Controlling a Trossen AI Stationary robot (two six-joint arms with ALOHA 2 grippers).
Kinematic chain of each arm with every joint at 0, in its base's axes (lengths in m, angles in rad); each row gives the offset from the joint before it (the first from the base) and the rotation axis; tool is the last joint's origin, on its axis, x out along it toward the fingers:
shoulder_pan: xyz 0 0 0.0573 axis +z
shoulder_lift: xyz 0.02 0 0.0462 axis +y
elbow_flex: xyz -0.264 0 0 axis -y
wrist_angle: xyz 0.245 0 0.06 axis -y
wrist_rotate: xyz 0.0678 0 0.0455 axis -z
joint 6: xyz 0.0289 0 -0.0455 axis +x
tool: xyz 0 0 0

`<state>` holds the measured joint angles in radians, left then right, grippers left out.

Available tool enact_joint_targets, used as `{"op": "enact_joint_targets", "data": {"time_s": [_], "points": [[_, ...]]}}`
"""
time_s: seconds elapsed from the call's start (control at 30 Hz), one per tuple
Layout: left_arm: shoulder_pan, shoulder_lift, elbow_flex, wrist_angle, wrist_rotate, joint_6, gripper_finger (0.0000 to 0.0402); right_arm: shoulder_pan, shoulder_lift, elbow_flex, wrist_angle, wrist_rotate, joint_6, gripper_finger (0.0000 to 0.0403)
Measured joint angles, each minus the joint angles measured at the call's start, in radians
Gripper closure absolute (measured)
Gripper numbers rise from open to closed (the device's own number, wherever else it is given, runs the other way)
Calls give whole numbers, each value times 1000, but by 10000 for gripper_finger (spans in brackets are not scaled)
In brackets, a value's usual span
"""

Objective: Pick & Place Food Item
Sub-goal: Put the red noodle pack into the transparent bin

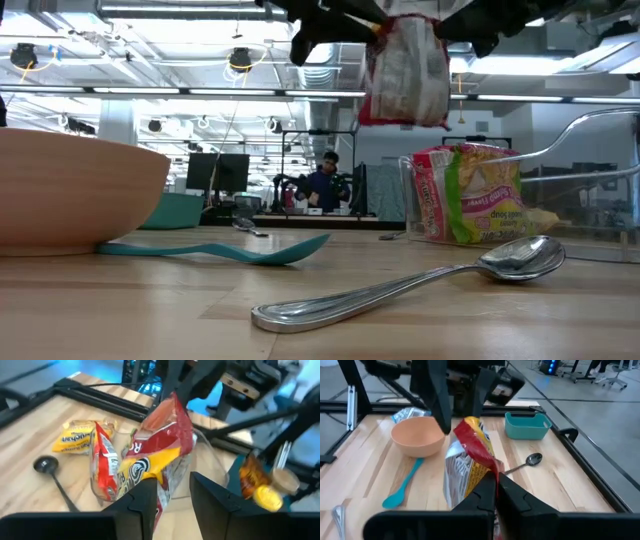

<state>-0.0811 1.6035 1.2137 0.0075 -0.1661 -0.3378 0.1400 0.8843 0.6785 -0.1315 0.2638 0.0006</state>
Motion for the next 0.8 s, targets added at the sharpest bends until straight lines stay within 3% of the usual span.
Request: {"op": "enact_joint_targets", "data": {"time_s": [0.3, 0.8], "points": [[0, 0, 0, 1, 0, 248, 295, 48, -57, -1, -74, 0, 0, 403], [0, 0, 0, 67, 0, 256, 293, 69, -117, -3, -191, -3, 39, 403]]}}
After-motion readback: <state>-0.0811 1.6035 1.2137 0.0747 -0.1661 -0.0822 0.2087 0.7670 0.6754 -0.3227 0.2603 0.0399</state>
